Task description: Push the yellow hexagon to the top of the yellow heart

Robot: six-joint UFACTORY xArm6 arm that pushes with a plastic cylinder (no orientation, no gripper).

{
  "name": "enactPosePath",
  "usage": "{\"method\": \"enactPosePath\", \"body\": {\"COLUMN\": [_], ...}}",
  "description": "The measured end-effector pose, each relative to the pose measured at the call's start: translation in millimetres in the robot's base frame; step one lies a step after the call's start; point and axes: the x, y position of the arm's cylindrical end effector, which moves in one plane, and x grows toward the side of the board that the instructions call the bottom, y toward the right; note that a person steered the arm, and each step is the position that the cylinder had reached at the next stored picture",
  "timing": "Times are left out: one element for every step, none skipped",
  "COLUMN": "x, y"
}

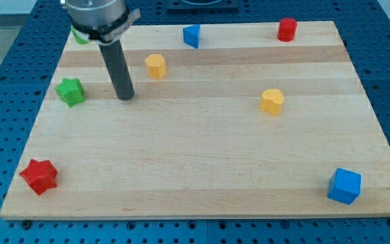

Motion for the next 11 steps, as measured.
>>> {"method": "enactPosePath", "body": {"x": [-35.7, -54.0, -49.0, -49.0, -50.1, -56.6, -59.5, -59.5, -59.5, -52.6, -41.0], "y": [-2.4, 9.4, 45.0, 90.0, 108.3, 117.4, 149.1, 191.7, 235.0, 272.3, 280.5]}}
